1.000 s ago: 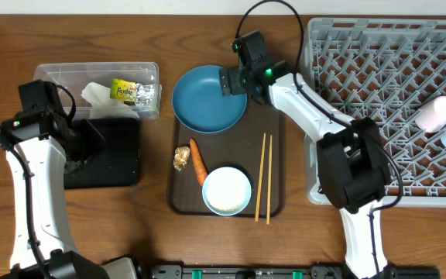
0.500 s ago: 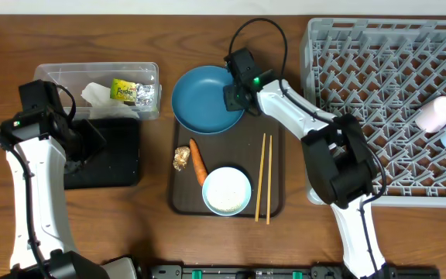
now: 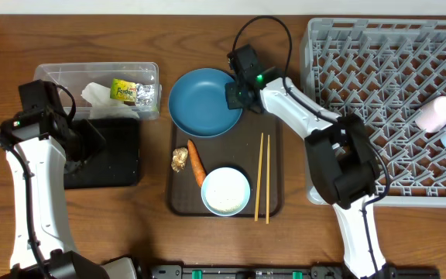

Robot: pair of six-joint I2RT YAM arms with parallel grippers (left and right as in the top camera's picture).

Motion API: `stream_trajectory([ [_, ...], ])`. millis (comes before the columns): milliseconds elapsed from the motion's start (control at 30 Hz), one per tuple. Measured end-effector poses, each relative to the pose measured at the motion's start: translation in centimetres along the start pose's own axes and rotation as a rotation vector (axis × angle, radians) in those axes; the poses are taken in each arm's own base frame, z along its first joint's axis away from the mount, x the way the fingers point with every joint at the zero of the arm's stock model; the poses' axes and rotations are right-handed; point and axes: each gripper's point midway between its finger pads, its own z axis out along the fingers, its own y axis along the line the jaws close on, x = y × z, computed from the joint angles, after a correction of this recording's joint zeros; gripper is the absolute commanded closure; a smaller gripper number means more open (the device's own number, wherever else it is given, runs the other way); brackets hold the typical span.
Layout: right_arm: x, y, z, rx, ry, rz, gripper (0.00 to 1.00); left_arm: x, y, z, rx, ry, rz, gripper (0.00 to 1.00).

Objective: Sort waste into correct bins and load items into the dishwasher rack
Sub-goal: 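Reach the right gripper to the blue plate and grasp its rim, then lift the blue plate and carry it over the dish rack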

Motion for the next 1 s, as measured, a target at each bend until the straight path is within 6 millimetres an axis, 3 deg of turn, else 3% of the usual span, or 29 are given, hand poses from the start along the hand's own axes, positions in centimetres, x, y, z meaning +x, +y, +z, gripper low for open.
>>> stream_trajectory([
  [133, -1.3, -1.6, -1.8, 0.014, -0.023, 0.006, 0.99, 0.0, 0.0, 0.0, 0.000, 0.000, 0.000, 0.53],
  [267, -3.5, -3.7, -5.5, 0.038, -0.082, -0.006, 0.99, 0.0, 0.0, 0.0, 0.001, 0.000, 0.000, 0.53],
  [333, -4.7, -4.5, -8.0, 0.044, -0.123, -0.018, 0.99, 0.0, 0.0, 0.0, 0.001, 0.000, 0.000, 0.53],
  [500, -8.2, -7.4, -18.2, 0.123, -0.300, -0.046, 0.99, 0.0, 0.0, 0.0, 0.000, 0.000, 0.000, 0.53],
  [533, -8.5, -7.9, -19.4, 0.142, -0.324, -0.048, 0.99, 0.0, 0.0, 0.0, 0.000, 0.000, 0.000, 0.53],
  [667, -9.5, -13.8, -27.6, 0.380, -0.445, -0.043, 0.99, 0.0, 0.0, 0.0, 0.001, 0.000, 0.000, 0.53],
  [767, -9.4, -19.0, -31.9, 0.590, -0.483, -0.008, 0.99, 0.0, 0.0, 0.0, 0.001, 0.000, 0.000, 0.53],
  [833, -8.6, -23.3, -34.4, 0.769, -0.476, 0.043, 0.99, 0.0, 0.0, 0.0, 0.001, 0.000, 0.000, 0.53],
  [1000, -6.0, -31.7, -38.5, 1.096, -0.416, 0.190, 0.99, 0.0, 0.0, 0.0, 0.001, 0.000, 0.000, 0.53],
])
